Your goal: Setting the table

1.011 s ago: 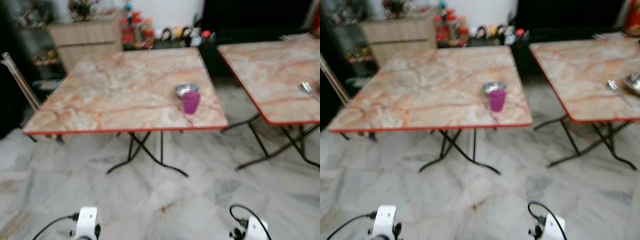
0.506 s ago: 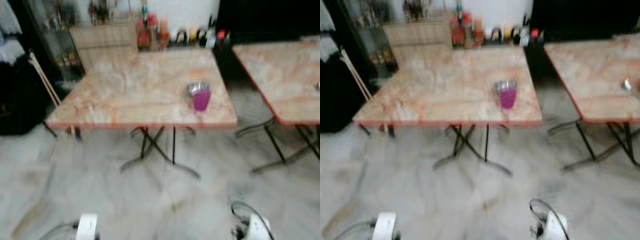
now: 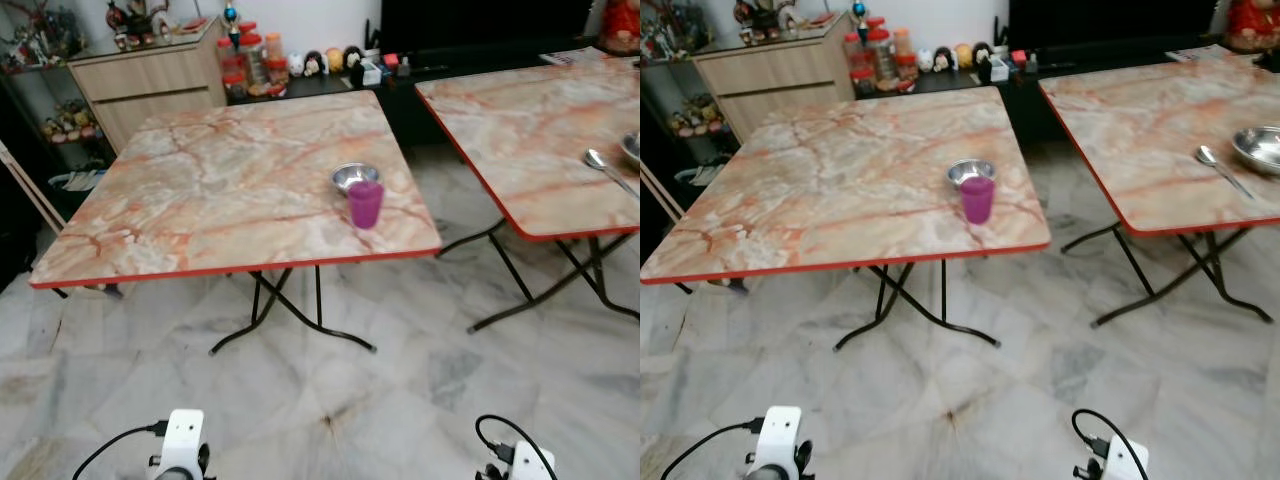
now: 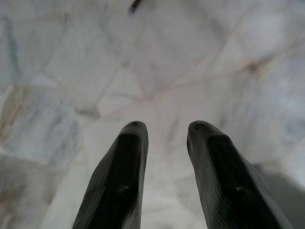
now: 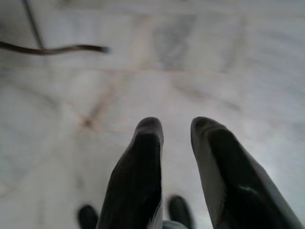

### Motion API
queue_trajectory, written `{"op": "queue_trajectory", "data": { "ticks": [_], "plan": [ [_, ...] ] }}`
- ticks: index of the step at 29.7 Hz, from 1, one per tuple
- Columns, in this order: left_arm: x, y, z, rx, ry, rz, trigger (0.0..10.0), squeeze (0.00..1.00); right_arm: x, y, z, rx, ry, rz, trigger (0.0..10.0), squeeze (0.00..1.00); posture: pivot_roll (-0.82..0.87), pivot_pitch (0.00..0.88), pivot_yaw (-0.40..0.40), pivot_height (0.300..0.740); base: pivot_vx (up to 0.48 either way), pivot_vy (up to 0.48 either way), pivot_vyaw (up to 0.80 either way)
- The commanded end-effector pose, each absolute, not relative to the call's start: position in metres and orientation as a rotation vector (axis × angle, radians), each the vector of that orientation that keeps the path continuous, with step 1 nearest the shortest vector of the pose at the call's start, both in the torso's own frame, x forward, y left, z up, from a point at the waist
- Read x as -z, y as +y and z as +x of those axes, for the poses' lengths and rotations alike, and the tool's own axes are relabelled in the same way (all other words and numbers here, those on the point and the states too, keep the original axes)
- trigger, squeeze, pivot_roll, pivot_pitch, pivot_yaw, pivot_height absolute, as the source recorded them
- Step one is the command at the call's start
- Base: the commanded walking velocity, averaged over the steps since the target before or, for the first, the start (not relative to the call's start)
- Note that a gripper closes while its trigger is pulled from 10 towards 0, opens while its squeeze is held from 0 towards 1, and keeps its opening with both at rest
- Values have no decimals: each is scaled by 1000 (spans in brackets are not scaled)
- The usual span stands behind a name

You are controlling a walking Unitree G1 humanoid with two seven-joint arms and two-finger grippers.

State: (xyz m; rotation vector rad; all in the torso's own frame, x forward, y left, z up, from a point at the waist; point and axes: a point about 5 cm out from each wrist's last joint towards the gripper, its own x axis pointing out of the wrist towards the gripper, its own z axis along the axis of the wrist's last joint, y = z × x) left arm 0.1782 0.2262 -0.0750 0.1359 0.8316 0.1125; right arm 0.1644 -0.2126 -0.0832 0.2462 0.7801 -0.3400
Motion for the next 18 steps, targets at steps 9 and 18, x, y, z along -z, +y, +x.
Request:
{"op": "queue_trajectory", "data": {
  "ticks": [9, 18],
  "plan": [
    [73, 221, 184, -90, 820, 144, 10000, 0, 86, -217, 157, 348, 800, 233, 10000, 0, -50, 0, 75, 740, 323, 0, 0],
    [73, 218, 187, -97, 815, 134, 10000, 0, 84, -216, 162, 316, 795, 203, 10000, 0, -48, 0, 67, 740, 305, 0, 45]
  ]
}}
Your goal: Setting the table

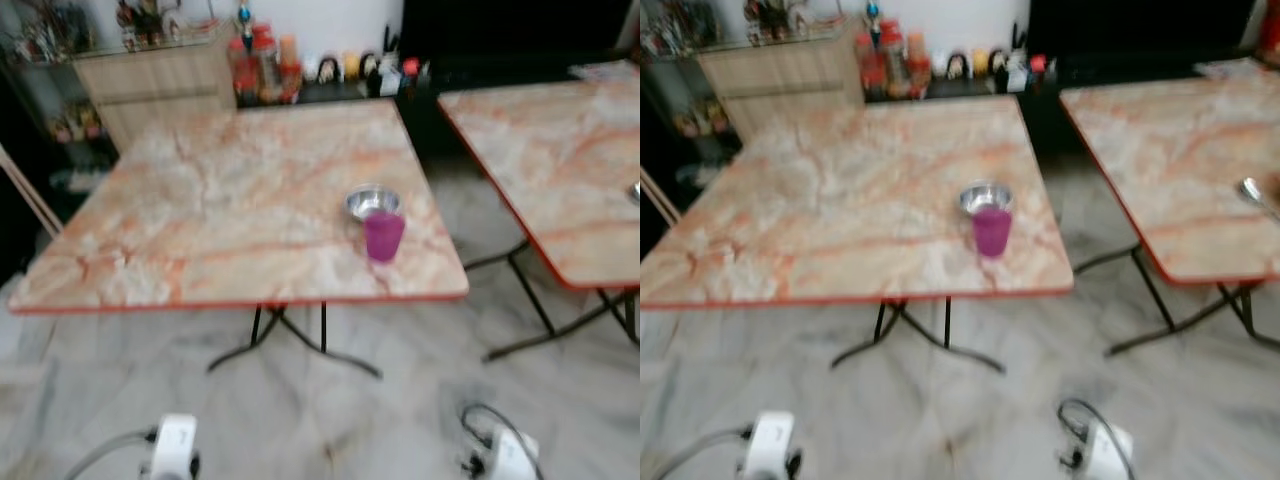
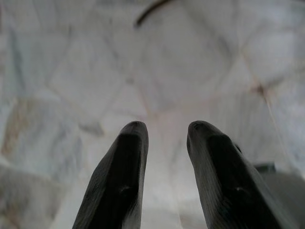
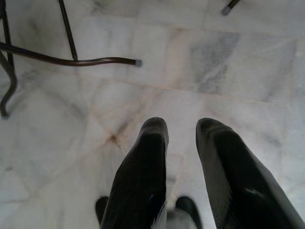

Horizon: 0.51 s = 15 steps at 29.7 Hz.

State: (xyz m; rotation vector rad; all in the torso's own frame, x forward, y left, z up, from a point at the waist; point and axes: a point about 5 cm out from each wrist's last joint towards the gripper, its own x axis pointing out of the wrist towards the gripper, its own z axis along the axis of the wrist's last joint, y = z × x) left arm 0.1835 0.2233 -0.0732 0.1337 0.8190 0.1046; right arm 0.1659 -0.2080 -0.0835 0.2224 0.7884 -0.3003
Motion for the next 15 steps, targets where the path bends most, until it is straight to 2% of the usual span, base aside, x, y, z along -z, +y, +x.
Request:
{"op": "queue_trajectory", "data": {
  "ticks": [1, 15],
  "plan": [
    [73, 218, 187, -98, 813, 131, 10000, 0, 84, -215, 162, 316, 797, 203, 10000, 0, -48, 0, 66, 740, 277, 0, 406],
    [73, 215, 189, -108, 812, 112, 10000, 0, 84, -217, 164, 333, 813, 230, 10000, 0, -47, 0, 57, 740, 0, 0, 0]
  ]
}}
